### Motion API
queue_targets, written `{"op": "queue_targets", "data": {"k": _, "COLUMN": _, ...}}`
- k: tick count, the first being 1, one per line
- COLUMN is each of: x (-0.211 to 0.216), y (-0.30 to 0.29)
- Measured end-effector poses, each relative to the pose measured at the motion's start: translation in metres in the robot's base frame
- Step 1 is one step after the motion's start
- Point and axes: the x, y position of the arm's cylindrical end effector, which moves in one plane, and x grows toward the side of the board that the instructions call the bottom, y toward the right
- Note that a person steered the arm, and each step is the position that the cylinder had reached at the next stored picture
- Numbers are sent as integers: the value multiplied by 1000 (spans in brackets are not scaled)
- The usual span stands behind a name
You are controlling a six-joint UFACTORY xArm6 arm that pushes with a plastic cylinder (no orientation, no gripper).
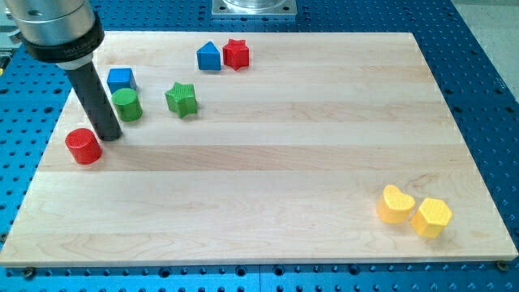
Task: Move the red circle vertically to the green circle
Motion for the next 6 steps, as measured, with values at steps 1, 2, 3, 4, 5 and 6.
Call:
{"op": "queue_targets", "data": {"k": 1, "x": 19, "y": -33}}
{"op": "queue_targets", "data": {"k": 2, "x": 85, "y": -33}}
{"op": "queue_targets", "data": {"k": 3, "x": 100, "y": -25}}
{"op": "queue_targets", "data": {"k": 4, "x": 95, "y": 6}}
{"op": "queue_targets", "data": {"k": 5, "x": 114, "y": 21}}
{"op": "queue_targets", "data": {"k": 6, "x": 116, "y": 36}}
